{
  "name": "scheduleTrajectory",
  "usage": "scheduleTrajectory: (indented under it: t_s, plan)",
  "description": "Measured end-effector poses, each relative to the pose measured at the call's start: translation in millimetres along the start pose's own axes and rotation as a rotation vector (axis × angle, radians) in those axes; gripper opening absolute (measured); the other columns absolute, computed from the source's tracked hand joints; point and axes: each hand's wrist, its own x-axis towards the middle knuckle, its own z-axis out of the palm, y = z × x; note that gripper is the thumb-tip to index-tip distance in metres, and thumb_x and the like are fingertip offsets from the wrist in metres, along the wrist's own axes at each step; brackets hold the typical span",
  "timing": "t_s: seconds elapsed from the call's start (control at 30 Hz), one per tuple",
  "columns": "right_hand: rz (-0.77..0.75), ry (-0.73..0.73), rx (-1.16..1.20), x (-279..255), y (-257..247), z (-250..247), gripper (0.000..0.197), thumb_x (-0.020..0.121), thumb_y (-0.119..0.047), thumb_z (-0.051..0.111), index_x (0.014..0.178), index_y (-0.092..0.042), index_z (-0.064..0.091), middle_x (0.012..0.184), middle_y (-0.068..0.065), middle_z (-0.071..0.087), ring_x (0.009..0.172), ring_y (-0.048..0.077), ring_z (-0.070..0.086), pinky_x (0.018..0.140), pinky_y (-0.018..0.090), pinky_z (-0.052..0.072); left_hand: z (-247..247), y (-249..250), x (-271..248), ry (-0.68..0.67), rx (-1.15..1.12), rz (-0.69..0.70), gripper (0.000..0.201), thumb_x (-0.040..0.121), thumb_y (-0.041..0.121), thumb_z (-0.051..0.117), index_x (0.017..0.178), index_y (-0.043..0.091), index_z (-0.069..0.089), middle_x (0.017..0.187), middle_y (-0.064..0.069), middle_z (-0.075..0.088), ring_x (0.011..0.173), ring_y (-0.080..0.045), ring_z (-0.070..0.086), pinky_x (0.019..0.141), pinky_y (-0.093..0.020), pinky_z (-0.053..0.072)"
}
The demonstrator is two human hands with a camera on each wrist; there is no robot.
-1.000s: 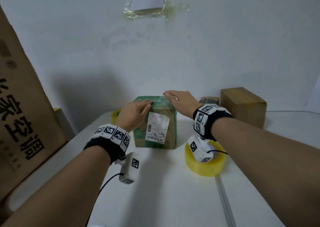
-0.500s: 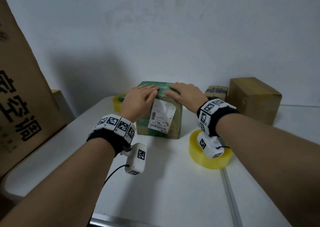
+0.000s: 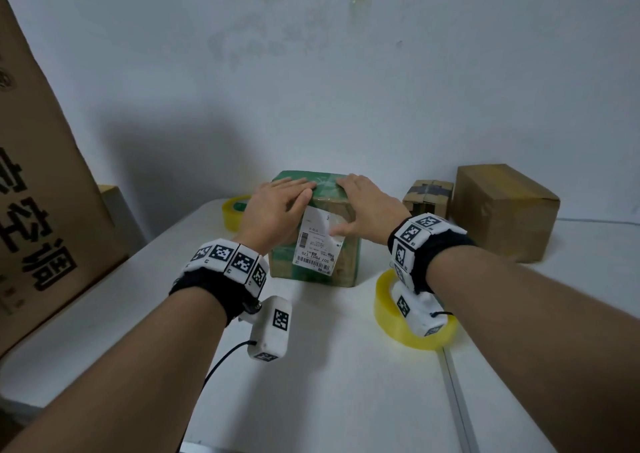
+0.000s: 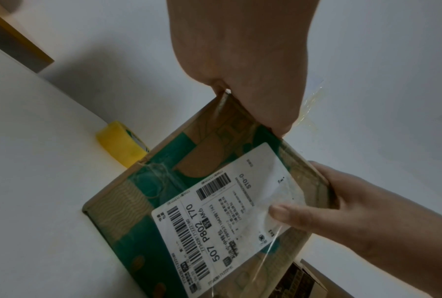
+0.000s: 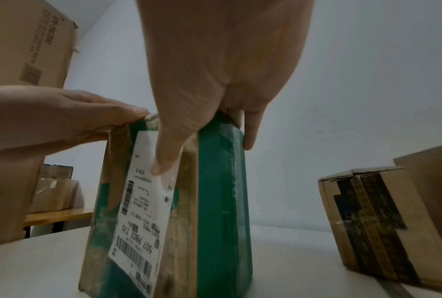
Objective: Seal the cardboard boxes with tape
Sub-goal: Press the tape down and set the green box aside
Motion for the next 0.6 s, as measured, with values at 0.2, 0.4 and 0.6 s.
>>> scheduleTrajectory:
  t_s: [0.2, 0.4, 0.6]
  plan:
    - [0.029, -0.034, 0.032, 4.0, -0.2, -1.4, 0.093, 0.081, -0.07, 0.057, 0.152, -0.019, 0.023, 0.155, 0.005, 0.028, 0.143, 0.02, 0.027, 0.109, 0.047, 0.039, 0.1, -0.5, 1.7, -0.002, 0.007, 0.004, 0.038, 0.101, 0.043, 0.043, 0.132, 0.028, 0.058, 0.137, 0.007, 0.057, 0.134, -0.014, 0.045, 0.114, -0.038, 0.032]
    - [-0.002, -0.075, 0.035, 0.2, 1.0, -5.6, 0.097, 0.078, -0.047, 0.075, 0.152, -0.016, 0.019, 0.158, 0.007, 0.021, 0.146, 0.022, 0.019, 0.111, 0.047, 0.036, 0.2, -0.6, 1.4, -0.01, 0.014, 0.002, 0.038, 0.101, 0.043, 0.042, 0.133, 0.028, 0.058, 0.138, 0.007, 0.056, 0.135, -0.015, 0.044, 0.114, -0.037, 0.032]
    - [-0.008, -0.062, 0.103, 1.1, 0.0, -2.3, 0.092, 0.082, -0.04, 0.074, 0.152, -0.014, 0.02, 0.157, 0.01, 0.021, 0.146, 0.023, 0.019, 0.117, 0.043, 0.028, 4.3, -3.6, 0.7, -0.018, 0.002, 0.011, 0.045, 0.095, 0.05, 0.048, 0.134, 0.028, 0.057, 0.14, 0.006, 0.055, 0.135, -0.017, 0.042, 0.114, -0.038, 0.031]
